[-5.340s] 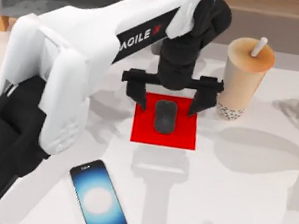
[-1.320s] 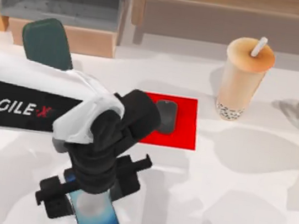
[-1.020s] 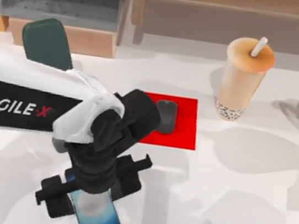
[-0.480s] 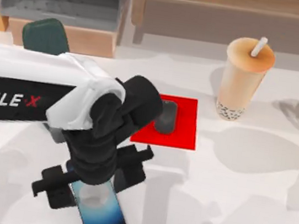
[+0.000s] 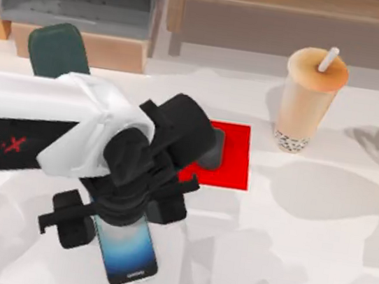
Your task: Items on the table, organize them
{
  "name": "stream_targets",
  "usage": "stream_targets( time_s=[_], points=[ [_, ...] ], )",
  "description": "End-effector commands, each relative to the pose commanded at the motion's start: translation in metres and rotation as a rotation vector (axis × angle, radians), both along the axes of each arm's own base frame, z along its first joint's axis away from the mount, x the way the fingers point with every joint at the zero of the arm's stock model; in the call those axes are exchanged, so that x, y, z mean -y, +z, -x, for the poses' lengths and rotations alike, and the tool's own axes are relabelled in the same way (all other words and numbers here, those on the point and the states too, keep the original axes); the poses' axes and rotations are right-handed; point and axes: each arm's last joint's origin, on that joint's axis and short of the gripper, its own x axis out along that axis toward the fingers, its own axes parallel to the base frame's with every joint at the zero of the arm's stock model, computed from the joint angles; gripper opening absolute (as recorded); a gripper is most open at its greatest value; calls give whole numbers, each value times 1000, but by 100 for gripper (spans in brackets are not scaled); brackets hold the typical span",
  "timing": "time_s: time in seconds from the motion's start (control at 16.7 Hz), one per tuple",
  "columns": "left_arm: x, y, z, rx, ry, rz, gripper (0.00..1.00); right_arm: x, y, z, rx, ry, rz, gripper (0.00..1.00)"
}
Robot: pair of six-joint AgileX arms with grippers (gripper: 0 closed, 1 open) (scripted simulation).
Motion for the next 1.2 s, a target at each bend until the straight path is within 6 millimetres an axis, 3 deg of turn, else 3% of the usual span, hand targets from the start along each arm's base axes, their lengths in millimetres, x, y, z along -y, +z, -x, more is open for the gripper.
stream_targets(
  time_s=[0.42,1.2],
  points=[
    [-8,33,-9,365,-1,-103,0,0,0,0,0,0,0,100],
    [-22,71,-40,762,125,-411,0,0,0,0,0,0,0,100]
  ],
)
